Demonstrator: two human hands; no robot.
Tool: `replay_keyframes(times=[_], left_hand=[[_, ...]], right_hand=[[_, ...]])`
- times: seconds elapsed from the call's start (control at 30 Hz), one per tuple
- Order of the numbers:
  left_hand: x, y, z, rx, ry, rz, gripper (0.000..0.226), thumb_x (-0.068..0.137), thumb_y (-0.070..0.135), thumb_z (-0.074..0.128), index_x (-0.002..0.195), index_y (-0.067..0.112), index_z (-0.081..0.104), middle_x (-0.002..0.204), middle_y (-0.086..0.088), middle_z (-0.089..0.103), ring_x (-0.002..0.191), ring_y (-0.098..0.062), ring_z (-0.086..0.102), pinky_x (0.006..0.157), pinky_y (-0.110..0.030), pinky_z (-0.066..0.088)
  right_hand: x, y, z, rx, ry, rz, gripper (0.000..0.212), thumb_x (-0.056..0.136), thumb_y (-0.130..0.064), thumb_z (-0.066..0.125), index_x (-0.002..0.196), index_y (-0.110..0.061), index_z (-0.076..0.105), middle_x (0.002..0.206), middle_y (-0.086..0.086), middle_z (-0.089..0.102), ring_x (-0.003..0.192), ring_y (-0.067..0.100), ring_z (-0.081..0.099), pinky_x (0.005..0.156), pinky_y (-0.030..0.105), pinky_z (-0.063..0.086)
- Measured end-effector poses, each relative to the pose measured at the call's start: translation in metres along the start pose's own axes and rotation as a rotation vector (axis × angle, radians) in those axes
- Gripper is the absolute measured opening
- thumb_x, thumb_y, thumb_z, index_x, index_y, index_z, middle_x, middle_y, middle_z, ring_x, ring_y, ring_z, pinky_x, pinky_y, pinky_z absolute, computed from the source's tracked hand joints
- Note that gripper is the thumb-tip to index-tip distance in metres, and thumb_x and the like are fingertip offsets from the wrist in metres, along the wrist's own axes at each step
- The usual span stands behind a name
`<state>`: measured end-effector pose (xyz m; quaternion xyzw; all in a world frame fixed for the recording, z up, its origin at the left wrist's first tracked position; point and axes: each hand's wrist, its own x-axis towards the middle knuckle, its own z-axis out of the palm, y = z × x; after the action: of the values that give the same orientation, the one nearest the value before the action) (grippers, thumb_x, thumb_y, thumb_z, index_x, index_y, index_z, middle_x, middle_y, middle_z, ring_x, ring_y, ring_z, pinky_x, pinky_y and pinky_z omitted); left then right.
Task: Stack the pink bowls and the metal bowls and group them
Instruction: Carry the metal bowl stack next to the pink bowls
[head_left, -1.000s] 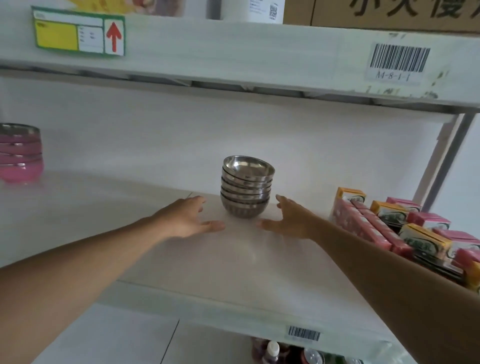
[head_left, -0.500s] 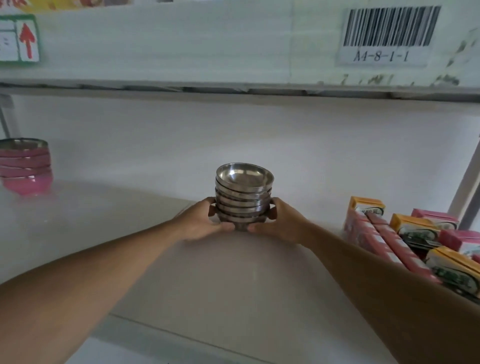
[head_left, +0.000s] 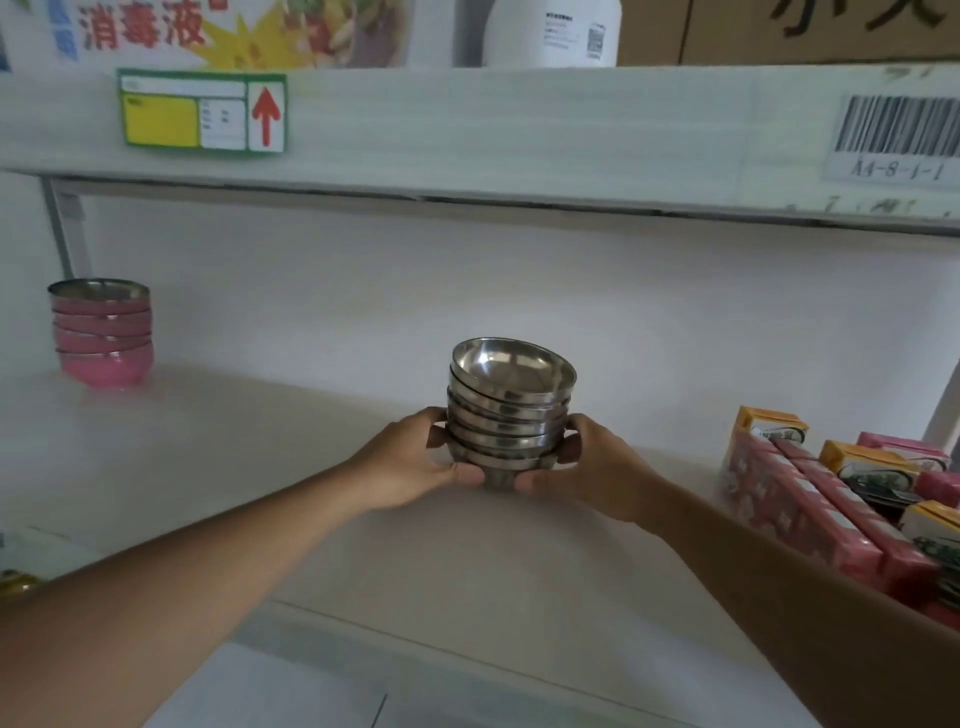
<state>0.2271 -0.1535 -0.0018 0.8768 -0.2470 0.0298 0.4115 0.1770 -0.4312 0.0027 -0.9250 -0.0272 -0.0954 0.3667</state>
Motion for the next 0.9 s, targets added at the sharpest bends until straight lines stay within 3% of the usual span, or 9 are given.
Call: replay_keyframes(times=[0.17, 0.27, 0.33, 0.4, 0.53, 0.67, 0.73, 0.9], left_hand=[[-0.038, 0.009, -0.021, 0.048, 0.026, -0.022, 0.058, 0.081, 0.050, 0.095, 0.126, 0.037, 0.061, 0.128, 0.013, 0.075, 0.128, -0.006, 0.068, 0.116, -0.036, 0.049], [-0.069, 0.019, -0.033, 0.065, 0.070, -0.047, 0.048, 0.077, 0.053, 0.096, 0.111, 0.046, 0.062, 0.108, 0.031, 0.076, 0.109, 0.018, 0.067, 0.104, -0.025, 0.051], [-0.096, 0.029, -0.038, 0.085, 0.125, -0.081, 0.056, 0.071, 0.063, 0.093, 0.115, 0.045, 0.062, 0.112, 0.030, 0.076, 0.112, 0.016, 0.067, 0.106, -0.026, 0.052], [-0.124, 0.040, -0.040, 0.118, 0.184, -0.105, 0.068, 0.070, 0.067, 0.090, 0.126, 0.039, 0.061, 0.127, 0.019, 0.075, 0.125, -0.001, 0.068, 0.114, -0.035, 0.052], [-0.176, 0.063, -0.040, 0.114, 0.302, -0.165, 0.067, 0.083, 0.047, 0.093, 0.138, 0.020, 0.066, 0.135, 0.005, 0.077, 0.129, -0.013, 0.071, 0.114, -0.048, 0.055], [-0.223, 0.080, -0.047, 0.155, 0.337, -0.219, 0.072, 0.080, 0.051, 0.093, 0.139, 0.020, 0.067, 0.134, 0.007, 0.079, 0.126, -0.010, 0.072, 0.116, -0.047, 0.054], [-0.245, 0.082, -0.054, 0.201, 0.359, -0.248, 0.064, 0.081, 0.051, 0.095, 0.135, 0.028, 0.069, 0.129, 0.016, 0.080, 0.120, 0.002, 0.073, 0.115, -0.041, 0.054], [-0.286, 0.075, -0.075, 0.172, 0.386, -0.278, 0.055, 0.084, 0.042, 0.096, 0.132, 0.031, 0.071, 0.124, 0.022, 0.081, 0.116, 0.008, 0.073, 0.110, -0.039, 0.059]], right_hand=[[-0.020, -0.027, 0.008, 0.033, -0.047, -0.064, 0.095, 0.055, -0.070, 0.100, 0.132, -0.029, 0.061, 0.110, -0.009, 0.080, 0.103, 0.011, 0.074, 0.093, 0.037, 0.062], [-0.030, -0.041, 0.010, 0.059, -0.083, -0.127, 0.098, 0.058, -0.069, 0.100, 0.138, -0.028, 0.060, 0.111, -0.010, 0.081, 0.104, 0.009, 0.075, 0.094, 0.037, 0.063], [-0.037, -0.049, 0.011, 0.098, -0.127, -0.183, 0.105, 0.055, -0.070, 0.100, 0.142, -0.026, 0.059, 0.115, -0.010, 0.081, 0.107, 0.008, 0.076, 0.099, 0.040, 0.062], [-0.044, -0.058, 0.013, 0.115, -0.172, -0.247, 0.111, 0.052, -0.072, 0.100, 0.145, -0.026, 0.059, 0.120, -0.011, 0.081, 0.111, 0.008, 0.075, 0.102, 0.039, 0.060], [-0.058, -0.077, 0.017, 0.161, -0.236, -0.348, 0.099, 0.056, -0.064, 0.103, 0.139, -0.027, 0.064, 0.118, -0.011, 0.081, 0.109, 0.008, 0.075, 0.102, 0.038, 0.059], [-0.083, -0.094, 0.029, 0.212, -0.332, -0.374, 0.098, 0.057, -0.060, 0.105, 0.139, -0.024, 0.064, 0.122, -0.006, 0.079, 0.115, 0.014, 0.073, 0.109, 0.044, 0.057], [-0.095, -0.105, 0.037, 0.233, -0.362, -0.392, 0.094, 0.059, -0.057, 0.105, 0.138, -0.024, 0.066, 0.120, -0.005, 0.080, 0.114, 0.015, 0.073, 0.108, 0.043, 0.057], [-0.115, -0.137, 0.059, 0.292, -0.415, -0.406, 0.090, 0.062, -0.050, 0.106, 0.139, -0.026, 0.065, 0.113, -0.009, 0.082, 0.109, 0.009, 0.075, 0.097, 0.028, 0.055]])
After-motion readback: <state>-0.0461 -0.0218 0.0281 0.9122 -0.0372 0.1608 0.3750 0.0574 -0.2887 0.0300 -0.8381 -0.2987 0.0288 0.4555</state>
